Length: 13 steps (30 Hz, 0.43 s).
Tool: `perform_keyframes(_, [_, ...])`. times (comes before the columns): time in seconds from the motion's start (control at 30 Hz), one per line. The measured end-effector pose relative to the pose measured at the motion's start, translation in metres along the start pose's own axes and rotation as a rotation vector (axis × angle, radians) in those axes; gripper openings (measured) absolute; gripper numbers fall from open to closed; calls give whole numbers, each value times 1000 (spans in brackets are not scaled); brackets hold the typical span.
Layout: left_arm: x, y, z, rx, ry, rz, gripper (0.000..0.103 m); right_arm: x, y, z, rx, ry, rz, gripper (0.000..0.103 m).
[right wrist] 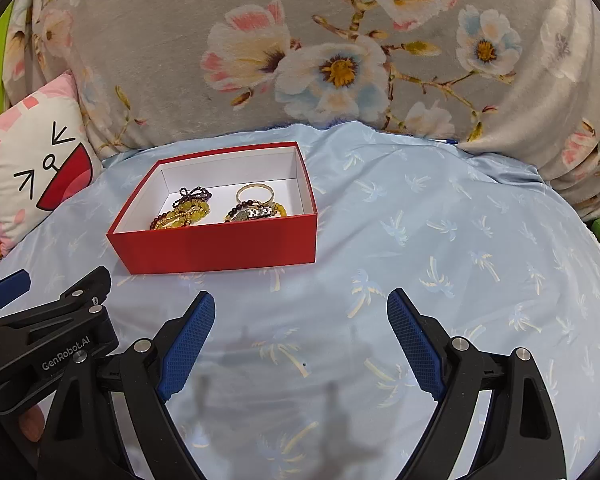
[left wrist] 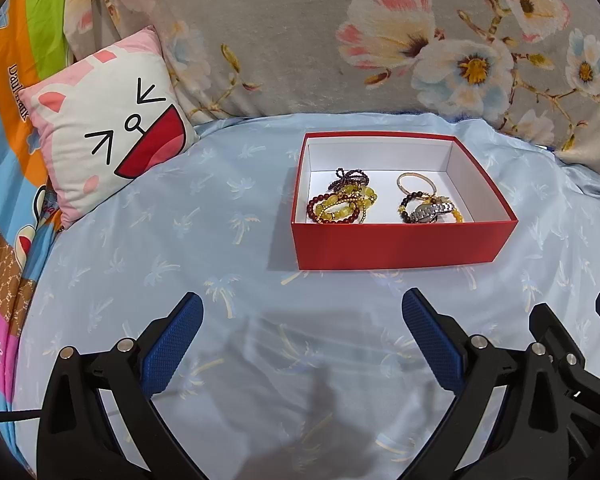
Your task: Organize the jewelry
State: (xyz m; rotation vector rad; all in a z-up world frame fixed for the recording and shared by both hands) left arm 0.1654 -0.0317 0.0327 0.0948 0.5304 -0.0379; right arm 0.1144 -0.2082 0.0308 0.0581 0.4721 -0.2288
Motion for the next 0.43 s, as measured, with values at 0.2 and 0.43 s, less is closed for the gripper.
perform_keyframes(0.2, [-1,2,1,-7,9,0,95,-1,1,0,-6,-3,-3,84])
perform_keyframes(0.43, [-3,2,3,-8,-9,6,95,-1,2,1,-8,-2,-5,84])
Point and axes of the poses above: each gripper's, at about its wrist camera, not at the fingertips, and x roughly the way its jaws point, y to its left, z to its top, the point moved 5 cm from there along x, roughly the way its jaws point, and after that the axes turned 11 degrees about -y, right-handed, at the moved point
